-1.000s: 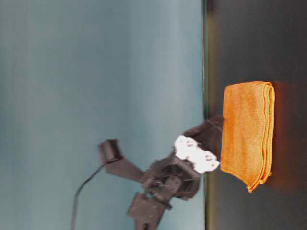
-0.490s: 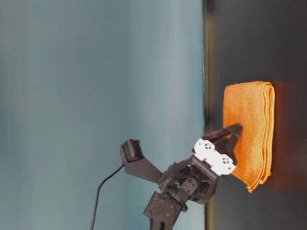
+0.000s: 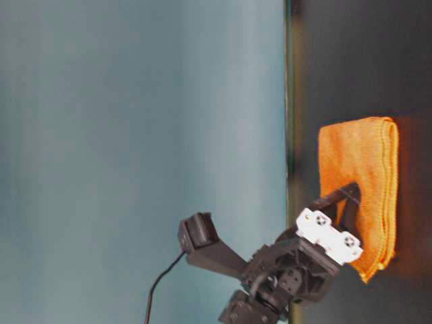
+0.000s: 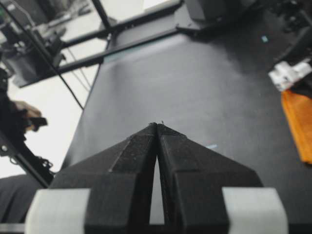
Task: Push an orange cloth with the left arm to wipe the desk.
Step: 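Lower the left gripper onto the orange cloth's left edge and press down, then push the orange cloth with the left gripper down toward the front edge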
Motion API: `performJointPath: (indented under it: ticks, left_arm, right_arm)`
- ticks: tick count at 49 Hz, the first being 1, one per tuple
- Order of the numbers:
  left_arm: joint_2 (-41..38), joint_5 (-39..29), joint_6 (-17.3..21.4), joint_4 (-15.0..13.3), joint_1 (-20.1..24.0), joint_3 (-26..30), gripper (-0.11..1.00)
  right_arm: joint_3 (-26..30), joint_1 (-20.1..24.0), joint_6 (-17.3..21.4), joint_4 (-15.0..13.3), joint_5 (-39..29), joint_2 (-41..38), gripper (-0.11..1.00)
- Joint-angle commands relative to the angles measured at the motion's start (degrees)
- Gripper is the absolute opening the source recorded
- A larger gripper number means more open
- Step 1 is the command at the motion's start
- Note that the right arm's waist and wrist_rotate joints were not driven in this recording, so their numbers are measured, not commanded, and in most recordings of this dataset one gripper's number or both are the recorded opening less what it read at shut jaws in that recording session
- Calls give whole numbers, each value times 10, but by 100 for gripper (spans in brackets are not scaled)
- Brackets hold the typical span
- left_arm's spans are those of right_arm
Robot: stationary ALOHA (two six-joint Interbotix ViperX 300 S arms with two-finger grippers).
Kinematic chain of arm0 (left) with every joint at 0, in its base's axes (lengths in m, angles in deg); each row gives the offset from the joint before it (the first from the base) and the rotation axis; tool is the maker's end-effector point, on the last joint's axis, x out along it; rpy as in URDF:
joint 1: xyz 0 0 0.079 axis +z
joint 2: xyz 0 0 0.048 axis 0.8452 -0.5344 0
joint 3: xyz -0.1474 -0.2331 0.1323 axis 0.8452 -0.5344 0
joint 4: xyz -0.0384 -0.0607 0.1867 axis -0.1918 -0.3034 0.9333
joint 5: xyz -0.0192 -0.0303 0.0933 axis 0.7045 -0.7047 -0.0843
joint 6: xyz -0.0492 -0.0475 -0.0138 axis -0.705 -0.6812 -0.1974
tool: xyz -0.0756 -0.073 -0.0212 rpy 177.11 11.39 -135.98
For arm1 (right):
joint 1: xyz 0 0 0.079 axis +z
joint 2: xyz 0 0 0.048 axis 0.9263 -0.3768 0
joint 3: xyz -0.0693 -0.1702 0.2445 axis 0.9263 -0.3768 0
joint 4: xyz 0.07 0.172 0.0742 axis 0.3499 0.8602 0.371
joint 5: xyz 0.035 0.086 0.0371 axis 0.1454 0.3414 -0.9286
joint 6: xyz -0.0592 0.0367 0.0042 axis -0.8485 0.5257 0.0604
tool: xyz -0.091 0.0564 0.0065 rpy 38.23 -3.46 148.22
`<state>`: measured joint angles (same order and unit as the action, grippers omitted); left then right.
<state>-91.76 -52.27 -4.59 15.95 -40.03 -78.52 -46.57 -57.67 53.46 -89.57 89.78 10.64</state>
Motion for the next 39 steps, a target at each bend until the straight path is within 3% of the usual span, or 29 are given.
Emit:
performJointPath:
  ticks: [1,16,39]
  left_arm:
    - [11,2,0,1,-24,-11,84]
    - [50,2,-4,1,-100,-56,84]
    - [77,-3,-70,2,-234,-105,84]
  right_arm:
    - [3,0,0,1,3,-3,0]
    - [4,0,0,1,3,9,0]
    - [3,0,-1,1,4,13,0]
